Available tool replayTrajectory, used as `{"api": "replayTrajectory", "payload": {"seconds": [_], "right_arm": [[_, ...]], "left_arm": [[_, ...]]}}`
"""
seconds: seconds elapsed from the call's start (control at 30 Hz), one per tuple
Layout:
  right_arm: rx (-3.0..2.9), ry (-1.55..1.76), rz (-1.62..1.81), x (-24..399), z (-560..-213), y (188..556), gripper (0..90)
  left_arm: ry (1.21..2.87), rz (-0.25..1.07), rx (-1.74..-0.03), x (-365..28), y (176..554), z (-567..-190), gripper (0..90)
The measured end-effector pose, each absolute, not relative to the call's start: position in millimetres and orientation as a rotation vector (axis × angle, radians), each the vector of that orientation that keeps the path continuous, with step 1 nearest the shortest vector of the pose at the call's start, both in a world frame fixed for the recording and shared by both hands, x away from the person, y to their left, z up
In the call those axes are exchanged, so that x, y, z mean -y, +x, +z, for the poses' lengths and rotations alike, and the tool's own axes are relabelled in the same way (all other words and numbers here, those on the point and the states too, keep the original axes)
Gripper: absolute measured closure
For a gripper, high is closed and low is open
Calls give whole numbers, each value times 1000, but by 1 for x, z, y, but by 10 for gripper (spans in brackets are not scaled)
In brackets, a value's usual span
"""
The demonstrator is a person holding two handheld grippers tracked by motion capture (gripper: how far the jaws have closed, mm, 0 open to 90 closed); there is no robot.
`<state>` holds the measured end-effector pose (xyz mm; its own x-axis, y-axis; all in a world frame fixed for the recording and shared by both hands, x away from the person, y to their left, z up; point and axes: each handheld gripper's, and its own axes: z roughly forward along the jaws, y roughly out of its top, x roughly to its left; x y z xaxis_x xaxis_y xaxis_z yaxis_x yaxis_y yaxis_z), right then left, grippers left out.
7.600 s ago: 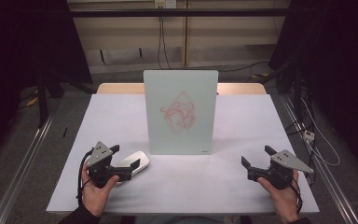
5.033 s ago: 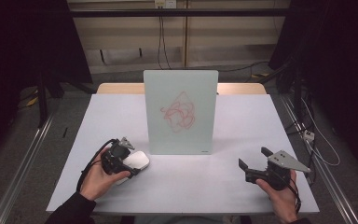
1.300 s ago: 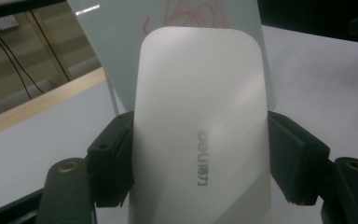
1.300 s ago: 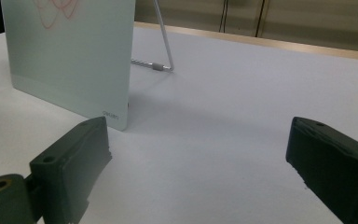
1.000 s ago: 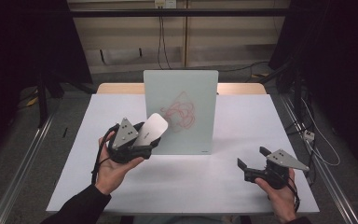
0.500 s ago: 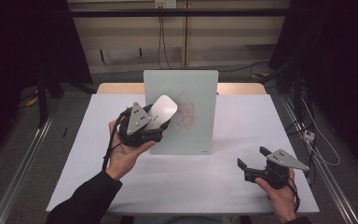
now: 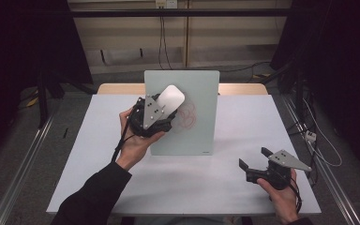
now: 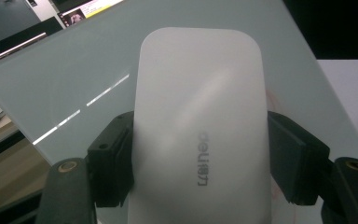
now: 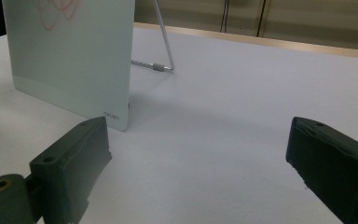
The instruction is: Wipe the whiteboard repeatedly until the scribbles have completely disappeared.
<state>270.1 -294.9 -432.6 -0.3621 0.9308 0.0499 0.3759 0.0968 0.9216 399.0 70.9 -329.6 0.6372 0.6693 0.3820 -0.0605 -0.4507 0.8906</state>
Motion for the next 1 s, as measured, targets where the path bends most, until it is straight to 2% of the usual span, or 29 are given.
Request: {"api": "replayTrajectory", "payload": {"seconds": [0.47, 1.0], "right_arm": [[-1806, 1281, 1248, 295, -433, 270, 62], [-1804, 1282, 1252, 295, -432, 270, 62]], "left_arm": [[1875, 948, -455, -63, 402, -338, 311], [1969, 884, -382, -42, 386, -370, 311]]}}
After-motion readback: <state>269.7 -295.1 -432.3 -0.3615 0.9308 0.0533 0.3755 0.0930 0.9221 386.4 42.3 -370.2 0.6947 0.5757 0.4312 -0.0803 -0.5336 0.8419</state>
